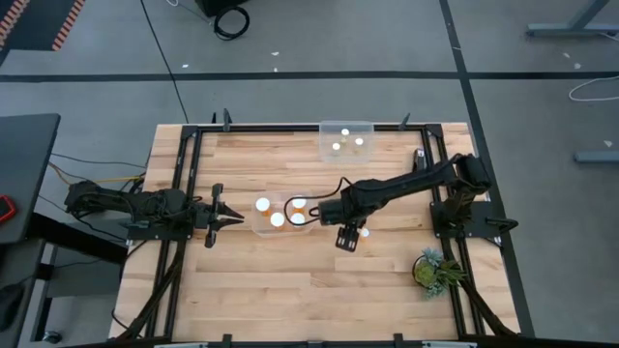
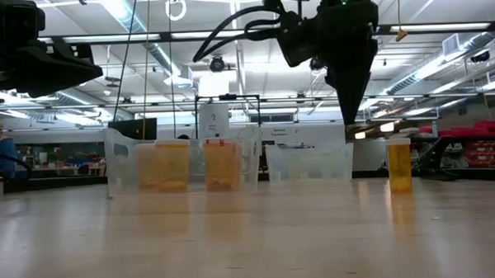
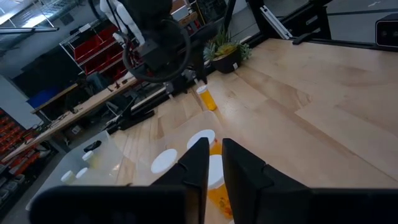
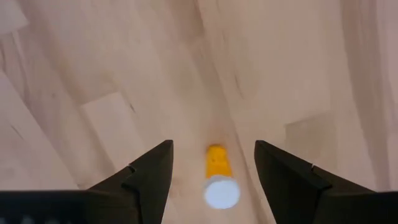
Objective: Pick and place medicine bottles into bin by pill shape (circle, oval)
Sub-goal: Put the small orange pill bottle into the top transparent bin
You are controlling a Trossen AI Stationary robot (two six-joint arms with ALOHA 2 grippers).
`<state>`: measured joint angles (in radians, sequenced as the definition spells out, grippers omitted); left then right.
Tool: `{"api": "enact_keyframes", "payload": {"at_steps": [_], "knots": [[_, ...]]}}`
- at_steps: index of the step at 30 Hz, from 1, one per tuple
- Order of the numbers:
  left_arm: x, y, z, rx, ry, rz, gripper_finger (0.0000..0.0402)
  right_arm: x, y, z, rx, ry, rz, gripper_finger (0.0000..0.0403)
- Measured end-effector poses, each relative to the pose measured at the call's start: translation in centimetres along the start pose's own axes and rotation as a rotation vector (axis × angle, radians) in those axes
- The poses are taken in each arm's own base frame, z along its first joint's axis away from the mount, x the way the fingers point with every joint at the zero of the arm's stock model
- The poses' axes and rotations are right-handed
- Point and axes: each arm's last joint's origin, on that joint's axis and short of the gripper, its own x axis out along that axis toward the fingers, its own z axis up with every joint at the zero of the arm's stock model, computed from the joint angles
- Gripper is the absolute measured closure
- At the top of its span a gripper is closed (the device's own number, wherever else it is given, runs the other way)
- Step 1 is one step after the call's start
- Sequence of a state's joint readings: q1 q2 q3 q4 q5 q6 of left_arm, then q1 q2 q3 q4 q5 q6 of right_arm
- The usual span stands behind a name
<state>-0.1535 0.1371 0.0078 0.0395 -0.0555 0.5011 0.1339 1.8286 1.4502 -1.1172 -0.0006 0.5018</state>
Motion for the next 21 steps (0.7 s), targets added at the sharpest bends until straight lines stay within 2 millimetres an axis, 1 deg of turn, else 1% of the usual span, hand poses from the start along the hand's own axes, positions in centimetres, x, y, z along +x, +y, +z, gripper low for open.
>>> {"api": "enact_keyframes", "payload": {"at_steps": [4, 9, 15, 21], "knots": [[0.0, 0.0, 0.0, 0.000, 0.000, 0.000, 0.0343, 0.0, 0.7, -0.7, 0.027, 0.020, -0.010, 0.0171], [0.0, 0.0, 0.0, 0.000, -0.001, 0.000, 0.0344, -0.1, 1.3, -2.0, 0.072, 0.096, -0.060, 0.0171], [0.0, 0.0, 0.0, 0.000, 0.000, 0.000, 0.0351, -0.1, 2.6, -3.0, 0.101, 0.105, -0.071, 0.0172], [0.0, 0.0, 0.0, 0.000, 0.000, 0.000, 0.0343, -0.2, 3.1, -4.1, 0.150, 0.145, -0.113, 0.0172]]}}
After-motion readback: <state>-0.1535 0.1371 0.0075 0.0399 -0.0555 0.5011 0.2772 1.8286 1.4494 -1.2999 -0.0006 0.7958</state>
